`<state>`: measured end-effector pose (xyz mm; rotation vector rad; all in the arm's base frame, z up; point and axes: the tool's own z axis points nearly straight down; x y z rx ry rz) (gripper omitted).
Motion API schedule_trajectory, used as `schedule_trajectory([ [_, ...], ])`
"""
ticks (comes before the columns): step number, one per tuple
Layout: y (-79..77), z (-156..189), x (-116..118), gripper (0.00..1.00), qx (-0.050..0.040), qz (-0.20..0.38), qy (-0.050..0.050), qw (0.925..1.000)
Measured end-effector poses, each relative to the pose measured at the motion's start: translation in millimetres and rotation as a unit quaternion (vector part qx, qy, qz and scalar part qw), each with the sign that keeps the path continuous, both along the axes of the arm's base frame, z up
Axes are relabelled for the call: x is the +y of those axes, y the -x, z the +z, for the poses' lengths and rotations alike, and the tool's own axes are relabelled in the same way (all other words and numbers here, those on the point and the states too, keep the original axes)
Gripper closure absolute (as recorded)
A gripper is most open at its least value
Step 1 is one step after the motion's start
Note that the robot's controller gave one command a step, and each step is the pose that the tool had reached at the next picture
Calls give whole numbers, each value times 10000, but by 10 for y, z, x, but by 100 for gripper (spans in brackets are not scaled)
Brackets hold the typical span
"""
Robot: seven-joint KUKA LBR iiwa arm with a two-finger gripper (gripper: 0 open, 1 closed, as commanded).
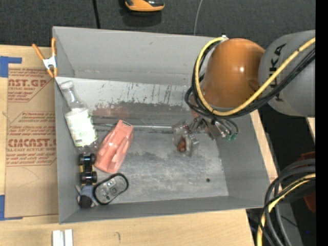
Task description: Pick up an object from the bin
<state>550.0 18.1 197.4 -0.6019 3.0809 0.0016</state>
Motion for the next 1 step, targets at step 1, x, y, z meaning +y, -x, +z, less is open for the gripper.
schedule_trajectory([
  [1, -85, 368, -46, 100, 43, 28, 3, 10000],
])
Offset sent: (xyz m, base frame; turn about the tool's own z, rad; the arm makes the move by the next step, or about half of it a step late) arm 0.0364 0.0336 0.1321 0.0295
